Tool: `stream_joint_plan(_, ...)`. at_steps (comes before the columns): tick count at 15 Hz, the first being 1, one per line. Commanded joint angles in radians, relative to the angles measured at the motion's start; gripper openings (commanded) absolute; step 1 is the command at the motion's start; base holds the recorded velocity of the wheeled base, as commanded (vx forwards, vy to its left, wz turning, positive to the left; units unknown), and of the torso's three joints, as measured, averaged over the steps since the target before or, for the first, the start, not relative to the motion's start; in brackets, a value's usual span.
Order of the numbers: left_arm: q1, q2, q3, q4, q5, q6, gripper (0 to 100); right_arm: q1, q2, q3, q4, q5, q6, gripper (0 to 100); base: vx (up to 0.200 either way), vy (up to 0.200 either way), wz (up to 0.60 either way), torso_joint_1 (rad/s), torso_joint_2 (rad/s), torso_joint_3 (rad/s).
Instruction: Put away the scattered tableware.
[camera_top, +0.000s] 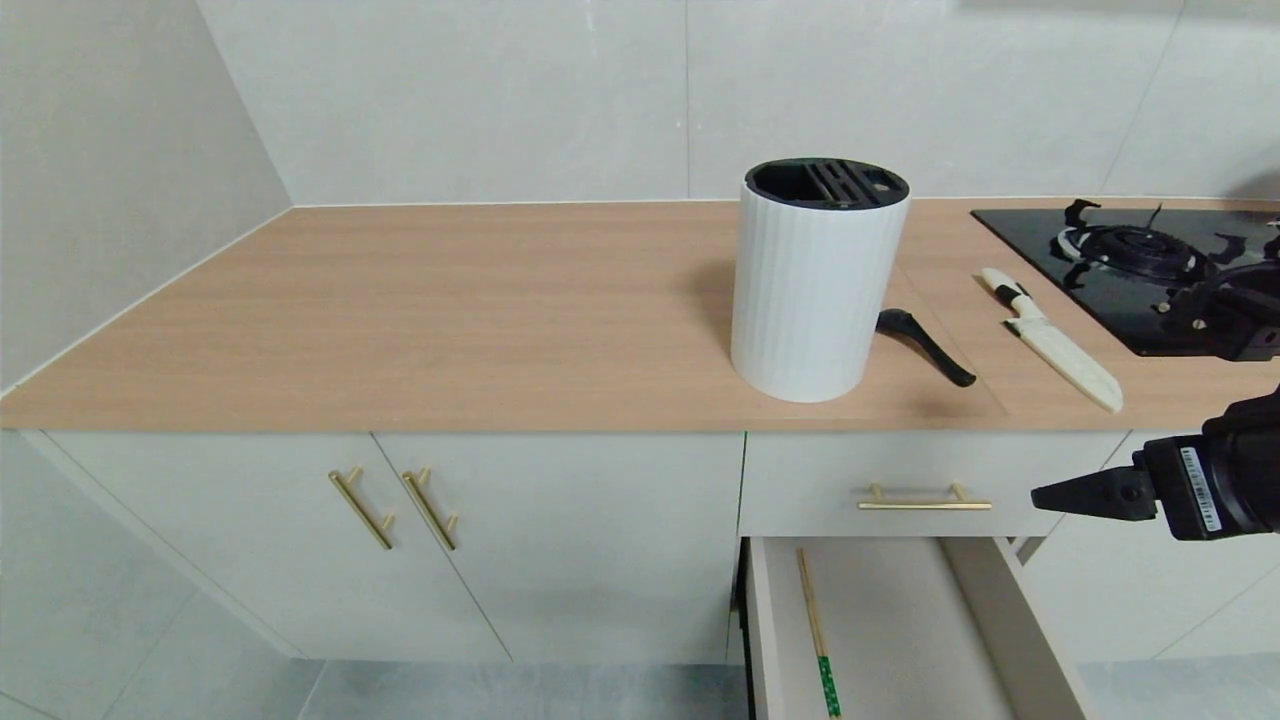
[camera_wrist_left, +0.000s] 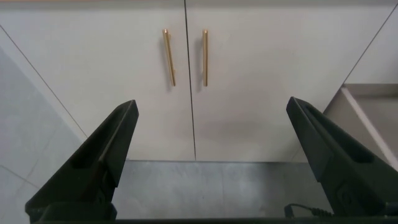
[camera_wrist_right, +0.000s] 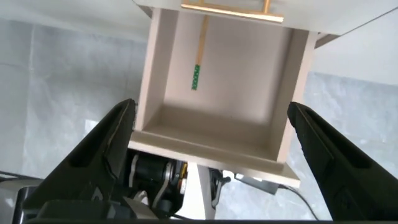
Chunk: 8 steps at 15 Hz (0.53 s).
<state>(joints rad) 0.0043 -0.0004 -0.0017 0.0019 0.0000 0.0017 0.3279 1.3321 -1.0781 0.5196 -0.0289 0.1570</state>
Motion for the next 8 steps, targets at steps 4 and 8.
stream_joint_plan(4,0.000,0.000,0.000,0.000,0.000,0.000,100,-0.032,0.055,0.021,-0.104,0.004,-0.137,100,0.000,0.000,0.00,0.041,-0.08,-0.047)
stream_joint_plan(8,0.000,0.000,0.000,0.000,0.000,0.000,100,-0.179,0.242,0.018,-0.481,0.138,-0.321,100,0.000,0.000,0.00,0.000,0.00,0.000)
